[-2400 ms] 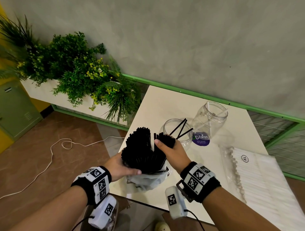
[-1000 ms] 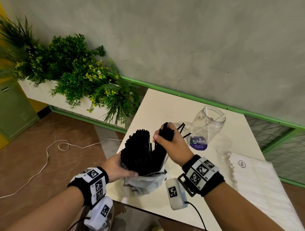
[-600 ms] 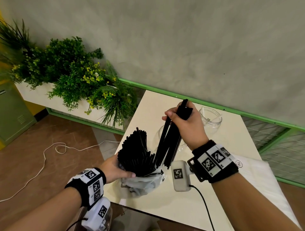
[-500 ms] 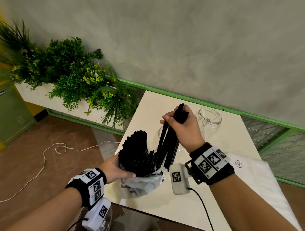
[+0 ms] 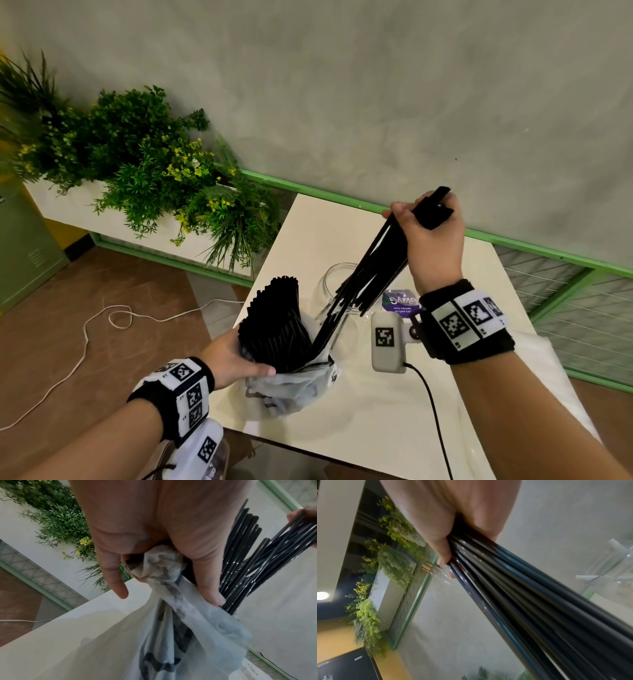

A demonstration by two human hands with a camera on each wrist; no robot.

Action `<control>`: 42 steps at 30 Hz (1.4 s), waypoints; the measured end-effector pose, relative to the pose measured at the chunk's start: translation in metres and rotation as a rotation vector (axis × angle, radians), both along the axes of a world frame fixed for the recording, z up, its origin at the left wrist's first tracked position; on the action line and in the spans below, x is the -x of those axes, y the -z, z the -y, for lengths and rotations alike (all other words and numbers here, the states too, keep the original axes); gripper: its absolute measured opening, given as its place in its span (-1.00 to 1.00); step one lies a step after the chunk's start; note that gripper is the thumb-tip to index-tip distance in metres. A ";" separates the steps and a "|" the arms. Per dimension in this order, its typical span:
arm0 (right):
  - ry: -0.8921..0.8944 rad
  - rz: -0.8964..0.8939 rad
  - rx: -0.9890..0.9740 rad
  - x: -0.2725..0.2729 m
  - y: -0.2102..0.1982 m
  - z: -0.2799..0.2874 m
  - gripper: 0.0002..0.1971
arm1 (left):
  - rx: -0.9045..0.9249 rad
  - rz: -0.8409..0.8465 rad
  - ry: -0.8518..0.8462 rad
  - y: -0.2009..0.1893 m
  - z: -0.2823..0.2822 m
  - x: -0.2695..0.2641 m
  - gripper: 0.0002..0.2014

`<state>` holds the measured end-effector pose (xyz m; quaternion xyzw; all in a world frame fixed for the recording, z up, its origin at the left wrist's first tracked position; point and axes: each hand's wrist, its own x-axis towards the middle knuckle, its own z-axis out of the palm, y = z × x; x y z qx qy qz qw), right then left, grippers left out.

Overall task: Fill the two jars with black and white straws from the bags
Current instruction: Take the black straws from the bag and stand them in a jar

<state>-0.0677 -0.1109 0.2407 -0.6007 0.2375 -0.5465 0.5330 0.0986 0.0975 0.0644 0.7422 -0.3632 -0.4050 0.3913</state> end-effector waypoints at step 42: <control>0.226 -0.425 -0.004 -0.008 0.127 0.050 -0.62 | -0.091 0.031 -0.083 0.005 -0.005 0.000 -0.05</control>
